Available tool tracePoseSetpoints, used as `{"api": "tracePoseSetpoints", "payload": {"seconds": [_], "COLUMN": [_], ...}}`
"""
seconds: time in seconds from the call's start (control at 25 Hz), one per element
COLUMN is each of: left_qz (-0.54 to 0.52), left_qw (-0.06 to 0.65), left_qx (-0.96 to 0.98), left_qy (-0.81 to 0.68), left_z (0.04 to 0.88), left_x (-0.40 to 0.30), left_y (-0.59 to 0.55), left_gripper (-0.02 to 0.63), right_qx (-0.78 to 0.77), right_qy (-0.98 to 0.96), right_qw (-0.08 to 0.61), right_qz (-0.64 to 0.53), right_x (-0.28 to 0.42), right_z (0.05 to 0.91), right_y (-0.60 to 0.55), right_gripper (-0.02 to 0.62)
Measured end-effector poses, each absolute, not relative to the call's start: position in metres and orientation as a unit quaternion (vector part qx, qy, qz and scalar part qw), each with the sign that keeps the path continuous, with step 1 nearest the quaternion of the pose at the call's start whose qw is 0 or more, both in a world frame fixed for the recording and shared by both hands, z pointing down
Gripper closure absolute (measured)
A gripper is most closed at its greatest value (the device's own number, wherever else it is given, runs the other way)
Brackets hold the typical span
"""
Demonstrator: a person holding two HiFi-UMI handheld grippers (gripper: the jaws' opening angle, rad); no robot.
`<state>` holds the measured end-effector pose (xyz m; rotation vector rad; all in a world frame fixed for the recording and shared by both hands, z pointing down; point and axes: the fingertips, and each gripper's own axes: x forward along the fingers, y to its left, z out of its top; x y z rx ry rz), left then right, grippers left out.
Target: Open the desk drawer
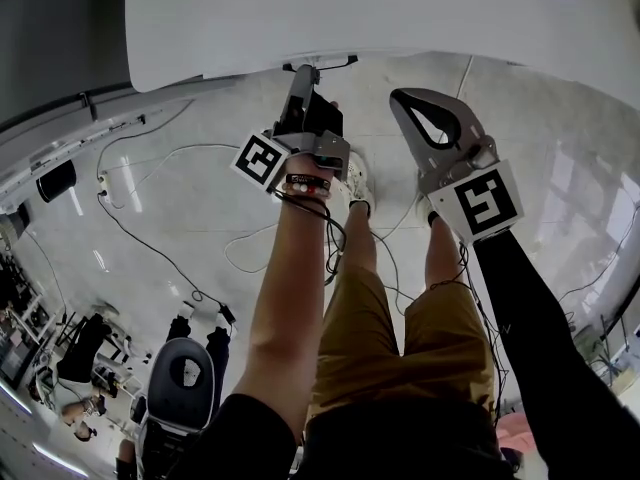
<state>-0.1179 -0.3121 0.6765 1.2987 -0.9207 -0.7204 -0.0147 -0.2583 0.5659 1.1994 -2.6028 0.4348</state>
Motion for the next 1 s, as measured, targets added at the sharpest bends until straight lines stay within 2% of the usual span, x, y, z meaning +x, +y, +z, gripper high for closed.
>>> {"api": "tracePoseSetpoints", "payload": {"seconds": [1.0], "left_qz": [-0.305], "left_qw": [0.64], "left_qx": [0.58], "left_qy": [-0.401], "left_z": [0.677], "left_x": [-0.129], "left_y": [-0.263], "left_gripper": [0.572], "right_qx": [0.43], "right_qy": [-0.88], "right_qw": [0.132], "right_qz": [0.156], "right_x": [-0.004], "right_z": [0.57], "right_y": [-0.255], "right_gripper": [0.594]}}
